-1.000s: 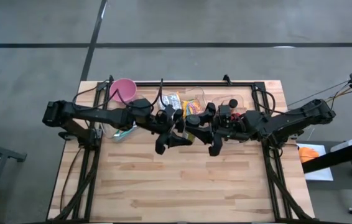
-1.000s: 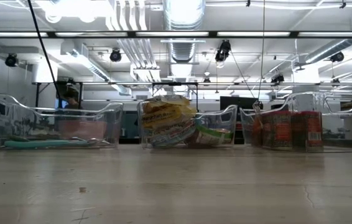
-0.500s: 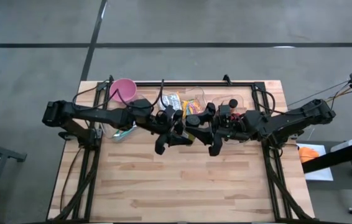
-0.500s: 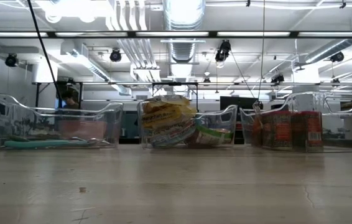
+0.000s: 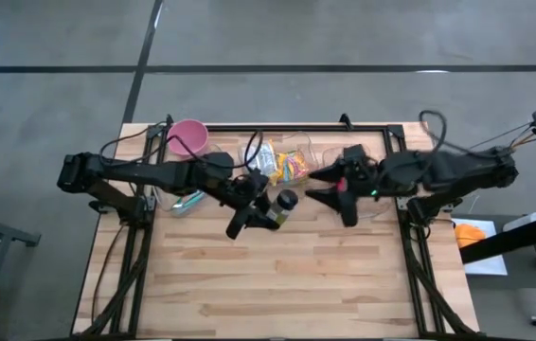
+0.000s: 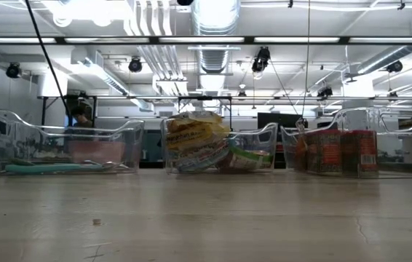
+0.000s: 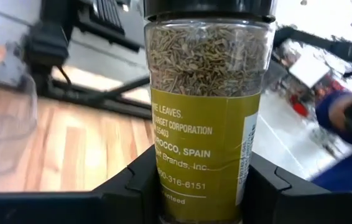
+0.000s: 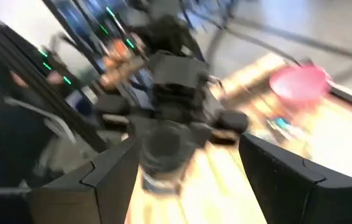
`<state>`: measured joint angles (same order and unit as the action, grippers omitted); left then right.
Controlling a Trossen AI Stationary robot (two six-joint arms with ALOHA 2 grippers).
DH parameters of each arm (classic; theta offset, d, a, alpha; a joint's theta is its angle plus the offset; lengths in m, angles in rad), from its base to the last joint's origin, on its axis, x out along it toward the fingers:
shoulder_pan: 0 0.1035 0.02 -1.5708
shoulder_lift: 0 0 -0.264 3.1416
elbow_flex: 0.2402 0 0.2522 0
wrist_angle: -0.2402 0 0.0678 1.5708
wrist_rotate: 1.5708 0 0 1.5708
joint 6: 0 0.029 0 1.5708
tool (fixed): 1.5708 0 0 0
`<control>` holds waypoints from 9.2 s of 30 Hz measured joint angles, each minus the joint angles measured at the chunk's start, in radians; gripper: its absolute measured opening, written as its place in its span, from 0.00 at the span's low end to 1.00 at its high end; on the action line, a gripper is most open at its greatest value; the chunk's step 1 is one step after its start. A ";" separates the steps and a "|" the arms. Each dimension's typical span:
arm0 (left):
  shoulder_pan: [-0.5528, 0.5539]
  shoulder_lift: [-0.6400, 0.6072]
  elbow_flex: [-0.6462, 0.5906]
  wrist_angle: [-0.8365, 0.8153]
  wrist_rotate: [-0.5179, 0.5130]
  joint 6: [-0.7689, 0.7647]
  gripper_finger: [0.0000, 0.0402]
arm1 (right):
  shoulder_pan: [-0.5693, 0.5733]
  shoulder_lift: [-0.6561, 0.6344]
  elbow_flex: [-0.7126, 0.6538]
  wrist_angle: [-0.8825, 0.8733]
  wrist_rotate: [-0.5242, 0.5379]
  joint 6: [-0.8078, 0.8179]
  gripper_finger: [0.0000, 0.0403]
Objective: Pick & Place Food Item
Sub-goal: Put the black seasoning bottle into the right transparent bin, then return to Home Position
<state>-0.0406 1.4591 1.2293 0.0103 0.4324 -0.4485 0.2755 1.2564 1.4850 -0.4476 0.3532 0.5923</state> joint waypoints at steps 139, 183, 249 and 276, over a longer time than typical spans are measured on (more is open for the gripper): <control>0.089 -0.246 0.108 -0.513 -0.153 -0.021 0.89 | -0.342 -0.057 -0.370 -0.831 -0.272 0.434 0.49; 0.096 -0.246 0.107 -0.509 -0.152 -0.021 0.89 | -0.372 -0.022 -0.657 -0.543 -0.320 0.455 0.49; 0.182 -0.298 0.107 -0.549 -0.150 -0.032 0.89 | -0.340 -0.212 -0.456 -0.661 -0.270 0.399 0.67; 0.230 -0.370 0.078 -0.603 -0.230 0.066 0.89 | -0.187 -0.647 -0.463 0.103 -0.199 -0.145 0.67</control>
<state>0.1894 1.0891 1.3069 -0.5922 0.2021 -0.3825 0.0885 0.6093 1.0221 -0.3445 0.1540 0.4469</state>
